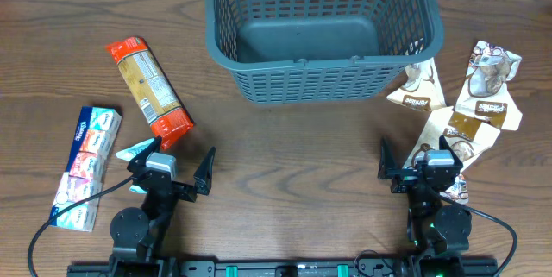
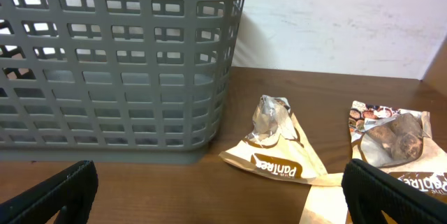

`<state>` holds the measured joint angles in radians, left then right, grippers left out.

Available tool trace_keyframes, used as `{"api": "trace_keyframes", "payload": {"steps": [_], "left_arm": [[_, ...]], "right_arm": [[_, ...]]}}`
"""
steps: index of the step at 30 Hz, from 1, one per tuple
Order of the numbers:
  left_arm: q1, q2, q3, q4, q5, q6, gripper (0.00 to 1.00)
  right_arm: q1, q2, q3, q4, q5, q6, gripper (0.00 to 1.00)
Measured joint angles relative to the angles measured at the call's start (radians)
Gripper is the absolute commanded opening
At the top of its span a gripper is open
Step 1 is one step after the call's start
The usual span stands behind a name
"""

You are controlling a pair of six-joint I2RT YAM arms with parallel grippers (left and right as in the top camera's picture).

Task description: Pack container

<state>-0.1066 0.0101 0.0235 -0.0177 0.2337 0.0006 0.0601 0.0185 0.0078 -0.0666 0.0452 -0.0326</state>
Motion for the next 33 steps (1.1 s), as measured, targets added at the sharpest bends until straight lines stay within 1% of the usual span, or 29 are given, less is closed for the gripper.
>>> {"api": "trace_keyframes", "payload": {"steps": [12, 17, 20, 21, 25, 28, 31, 33], "left_arm": [[0.000, 0.000, 0.000, 0.000, 0.000, 0.000, 0.98], [0.000, 0.000, 0.000, 0.000, 0.000, 0.000, 0.99], [0.000, 0.000, 0.000, 0.000, 0.000, 0.000, 0.99], [0.000, 0.000, 0.000, 0.000, 0.000, 0.000, 0.99], [0.000, 0.000, 0.000, 0.000, 0.000, 0.000, 0.99], [0.000, 0.000, 0.000, 0.000, -0.001, 0.000, 0.99], [0.000, 0.000, 0.000, 0.000, 0.000, 0.000, 0.99], [0.000, 0.000, 0.000, 0.000, 0.000, 0.000, 0.98]], "right_arm": [[0.000, 0.000, 0.000, 0.000, 0.000, 0.000, 0.99], [0.000, 0.000, 0.000, 0.000, -0.012, 0.023, 0.99], [0.000, 0.000, 0.000, -0.001, -0.022, 0.088, 0.99], [0.000, 0.000, 0.000, -0.001, -0.034, 0.144, 0.99], [0.000, 0.000, 0.014, -0.015, -0.117, 0.262, 0.99], [0.000, 0.004, 0.102, -0.106, -0.167, 0.304, 0.99], [-0.015, 0.039, 0.274, -0.239, -0.172, 0.295, 0.99], [-0.032, 0.090, 0.421, -0.350, -0.166, 0.267, 0.99]]}}
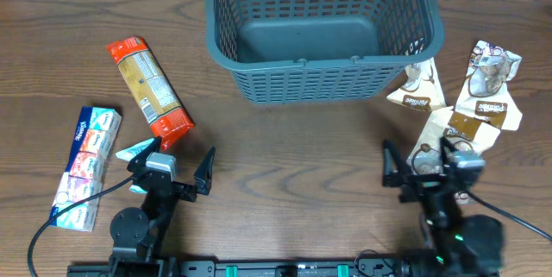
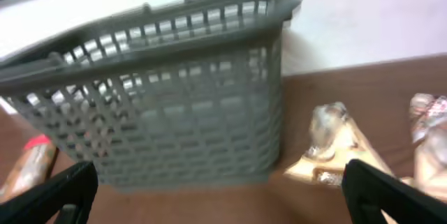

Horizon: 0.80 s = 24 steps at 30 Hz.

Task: Pack container
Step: 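Move the right gripper over the right snack pouches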

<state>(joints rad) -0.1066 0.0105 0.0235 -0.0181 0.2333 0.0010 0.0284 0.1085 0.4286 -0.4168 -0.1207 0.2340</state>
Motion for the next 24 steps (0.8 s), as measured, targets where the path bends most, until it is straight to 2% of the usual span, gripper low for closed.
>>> {"api": "trace_keyframes", "payload": {"steps": [4, 11, 14, 17, 20, 22, 24], "left_arm": [[0.000, 0.001, 0.001, 0.000, 0.000, 0.000, 0.99], [0.000, 0.001, 0.002, -0.001, 0.000, 0.000, 0.99], [0.000, 0.001, 0.002, -0.002, 0.000, 0.000, 0.98], [0.000, 0.002, 0.002, -0.002, 0.000, 0.000, 0.99], [0.000, 0.012, 0.002, -0.001, 0.000, 0.000, 0.99], [0.000, 0.021, 0.002, -0.001, 0.000, 0.000, 0.99], [0.000, 0.032, 0.002, -0.002, 0.000, 0.000, 0.99]], "right_arm": [[-0.037, 0.189, 0.337, -0.293, 0.033, -0.095, 0.99], [-0.076, 0.701, 0.955, -0.783, 0.122, -0.220, 0.99], [-0.079, 0.907, 1.189, -0.885, 0.123, -0.269, 0.99], [-0.079, 1.087, 1.402, -0.894, 0.133, -0.336, 0.98], [-0.095, 1.207, 1.554, -0.896, 0.199, -0.364, 0.79], [-0.131, 1.273, 1.641, -0.901, 0.242, -0.367, 0.52], [-0.184, 1.332, 1.708, -0.898, 0.274, -0.355, 0.38]]}}
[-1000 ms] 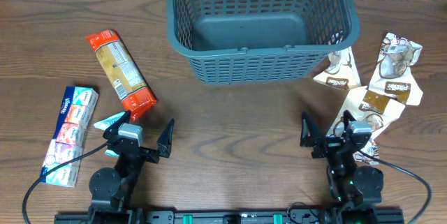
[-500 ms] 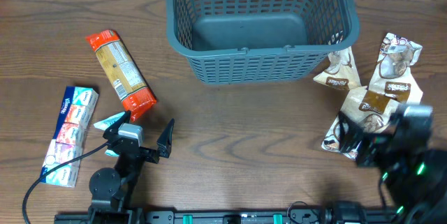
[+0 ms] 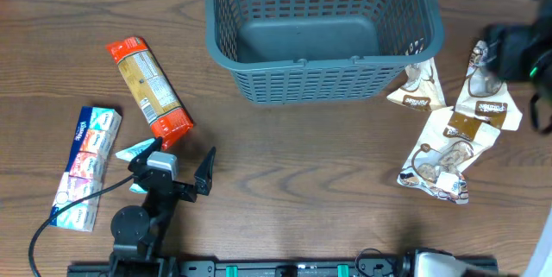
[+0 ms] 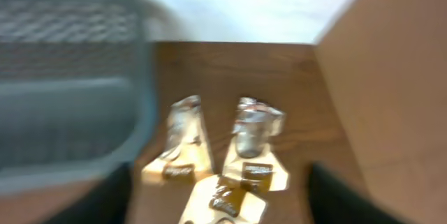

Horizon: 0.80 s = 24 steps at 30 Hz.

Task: Pack container
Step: 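Move the right gripper over the right snack pouches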

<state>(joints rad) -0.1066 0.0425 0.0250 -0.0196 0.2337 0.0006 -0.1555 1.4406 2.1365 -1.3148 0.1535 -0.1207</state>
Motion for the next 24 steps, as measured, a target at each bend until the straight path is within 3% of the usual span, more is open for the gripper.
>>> {"api": "trace_keyframes", "payload": {"steps": [2, 4, 10, 24], "left_arm": [[0.000, 0.010, 0.000, 0.000, 0.000, 0.000, 0.99], [0.000, 0.022, 0.000, 0.000, -0.001, 0.000, 0.98], [0.000, 0.031, 0.000, -0.002, -0.031, 0.000, 0.98], [0.000, 0.031, 0.000, -0.005, -0.062, 0.006, 0.99]], "right_arm": [[-0.055, 0.047, 0.035, 0.006, 0.014, 0.011, 0.30], [-0.123, 0.107, 0.050, 0.020, 0.020, 0.024, 0.17], [-0.182, 0.261, 0.050, 0.056, 0.010, 0.007, 0.03], [-0.181, 0.535, 0.050, 0.140, -0.209, -0.074, 0.01]]}}
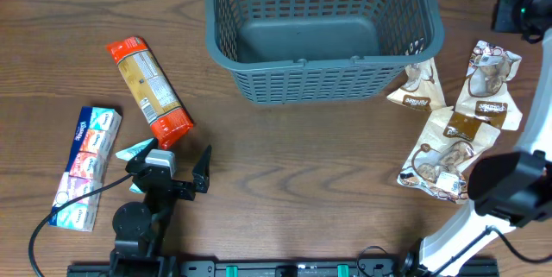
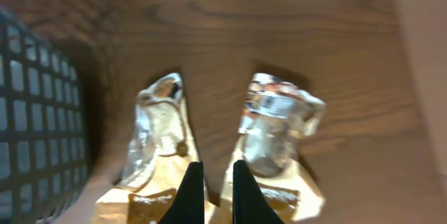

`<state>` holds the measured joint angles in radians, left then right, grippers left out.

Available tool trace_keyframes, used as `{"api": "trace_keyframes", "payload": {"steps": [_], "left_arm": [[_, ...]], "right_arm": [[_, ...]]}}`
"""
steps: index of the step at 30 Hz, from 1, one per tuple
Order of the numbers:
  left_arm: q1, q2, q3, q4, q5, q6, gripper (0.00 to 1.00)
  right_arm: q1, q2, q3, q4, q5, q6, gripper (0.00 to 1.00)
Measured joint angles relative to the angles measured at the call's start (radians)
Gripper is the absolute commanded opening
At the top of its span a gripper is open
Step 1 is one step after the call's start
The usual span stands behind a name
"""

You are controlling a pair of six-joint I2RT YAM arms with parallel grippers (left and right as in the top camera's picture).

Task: Pack container
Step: 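Move the right gripper over the right snack pouches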

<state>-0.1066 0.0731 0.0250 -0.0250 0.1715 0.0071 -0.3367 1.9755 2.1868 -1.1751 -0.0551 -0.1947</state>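
The grey mesh basket (image 1: 321, 80) stands at the back centre with nothing in it. Several brown and tan snack bags (image 1: 470, 126) lie to its right. My right gripper (image 2: 213, 166) hangs high over the two back bags, one (image 2: 157, 130) beside the basket wall (image 2: 35, 112) and one (image 2: 276, 130) further right. Its fingers point down, drawn together with only a narrow gap and nothing between them. An orange cracker pack (image 1: 148, 89) and a tissue multipack (image 1: 86, 165) lie at the left. My left gripper (image 1: 172, 163) rests open near the front edge, just below the cracker pack.
The right arm's base (image 1: 509, 186) stands at the front right beside the nearest snack bag (image 1: 435, 172). A wall runs along the table's back edge. Bare wood lies between the basket and both arm bases.
My right gripper has gone from wide open to nearly together. Its view is now steady and straight down over the two back snack bags. The left arm has not moved.
Both grippers first sat open at the front edge, the right one facing the basket and bags. Then the right arm was lifted a little, then up at the back right above the bags. Now it hangs over the two back bags with its fingers drawn together.
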Motion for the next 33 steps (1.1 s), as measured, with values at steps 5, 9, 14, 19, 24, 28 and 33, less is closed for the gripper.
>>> {"api": "trace_keyframes", "payload": {"steps": [5, 9, 14, 19, 24, 28, 33], "left_arm": [[0.000, 0.000, 0.000, -0.005, -0.062, 0.024, 0.99], [0.000, 0.000, 0.000, -0.013, -0.129, 0.036, 0.99], [0.000, 0.000, 0.000, -0.011, -0.161, 0.062, 0.99], [0.000, 0.000, 0.000, -0.010, -0.175, 0.073, 0.99], [0.000, 0.000, 0.000, -0.010, -0.179, 0.076, 0.99], [0.000, 0.000, 0.000, -0.010, -0.179, 0.076, 0.99], [0.000, 0.000, 0.000, -0.010, -0.179, 0.076, 0.99]], "right_arm": [[0.000, 0.040, 0.000, 0.006, -0.075, -0.024, 0.01], [0.003, 0.045, 0.000, 0.006, -0.118, -0.046, 0.01], [0.026, 0.045, 0.000, 0.008, -0.188, -0.071, 0.01], [0.067, 0.045, 0.000, 0.009, -0.248, -0.087, 0.01], [0.110, 0.045, 0.000, 0.007, -0.271, -0.100, 0.01], [0.141, 0.045, 0.000, 0.001, -0.270, -0.112, 0.01], [0.155, 0.045, 0.000, -0.016, -0.267, -0.132, 0.01]]}}
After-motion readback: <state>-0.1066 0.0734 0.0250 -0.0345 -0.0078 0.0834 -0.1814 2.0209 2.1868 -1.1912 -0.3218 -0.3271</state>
